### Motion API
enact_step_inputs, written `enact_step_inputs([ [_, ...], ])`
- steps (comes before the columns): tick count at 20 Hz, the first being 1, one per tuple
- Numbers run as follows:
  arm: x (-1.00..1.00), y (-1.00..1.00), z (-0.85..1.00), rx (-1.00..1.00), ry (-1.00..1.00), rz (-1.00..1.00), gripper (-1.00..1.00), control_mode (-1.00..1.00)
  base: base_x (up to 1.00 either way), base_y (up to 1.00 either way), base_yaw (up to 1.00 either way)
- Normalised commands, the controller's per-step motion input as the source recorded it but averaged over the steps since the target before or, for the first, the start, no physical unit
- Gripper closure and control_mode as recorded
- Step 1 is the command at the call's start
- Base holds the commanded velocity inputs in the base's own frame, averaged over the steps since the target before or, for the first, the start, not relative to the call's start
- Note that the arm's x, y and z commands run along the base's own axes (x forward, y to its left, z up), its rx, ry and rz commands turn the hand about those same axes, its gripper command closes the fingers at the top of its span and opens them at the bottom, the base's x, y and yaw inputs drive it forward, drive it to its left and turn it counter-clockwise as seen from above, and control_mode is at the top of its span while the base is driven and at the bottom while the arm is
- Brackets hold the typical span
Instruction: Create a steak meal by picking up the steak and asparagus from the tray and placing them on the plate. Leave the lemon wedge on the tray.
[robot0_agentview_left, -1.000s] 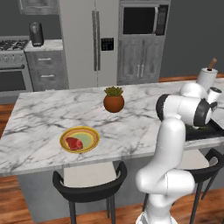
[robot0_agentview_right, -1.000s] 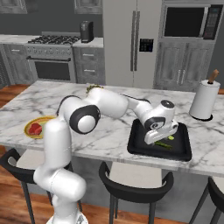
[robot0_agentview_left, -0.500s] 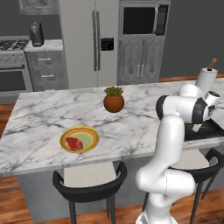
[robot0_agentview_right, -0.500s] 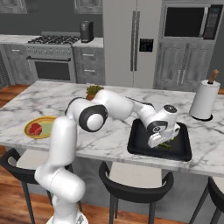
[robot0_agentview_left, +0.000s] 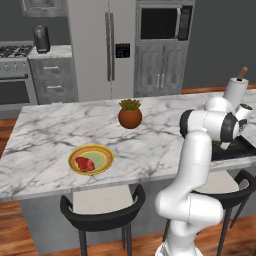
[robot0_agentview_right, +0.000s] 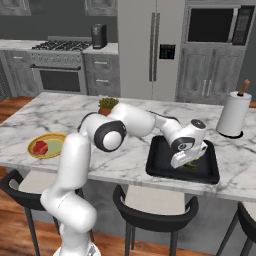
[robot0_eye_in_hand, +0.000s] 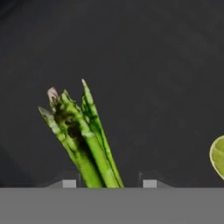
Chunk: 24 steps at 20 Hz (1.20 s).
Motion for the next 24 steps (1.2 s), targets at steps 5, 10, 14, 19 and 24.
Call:
enact_step_inputs([
  [5, 0.00, 0.04, 0.00, 0.00, 0.00, 0.01, 1.00, -1.00, 0.00, 0.00, 0.00],
  [10, -0.27, 0.42, 0.62, 0.00, -0.01, 0.07, 1.00, -1.00, 0.00, 0.00, 0.00],
  [14, -0.47, 0.76, 0.85, -0.05, 0.00, 0.09, 1.00, -1.00, 0.00, 0.00, 0.00],
  [19, -0.51, 0.98, 0.82, -0.07, 0.00, 0.03, 1.00, -1.00, 0.00, 0.00, 0.00],
  [24, -0.45, 1.00, 0.58, -0.02, 0.00, -0.03, 1.00, -1.00, 0.00, 0.00, 0.00],
])
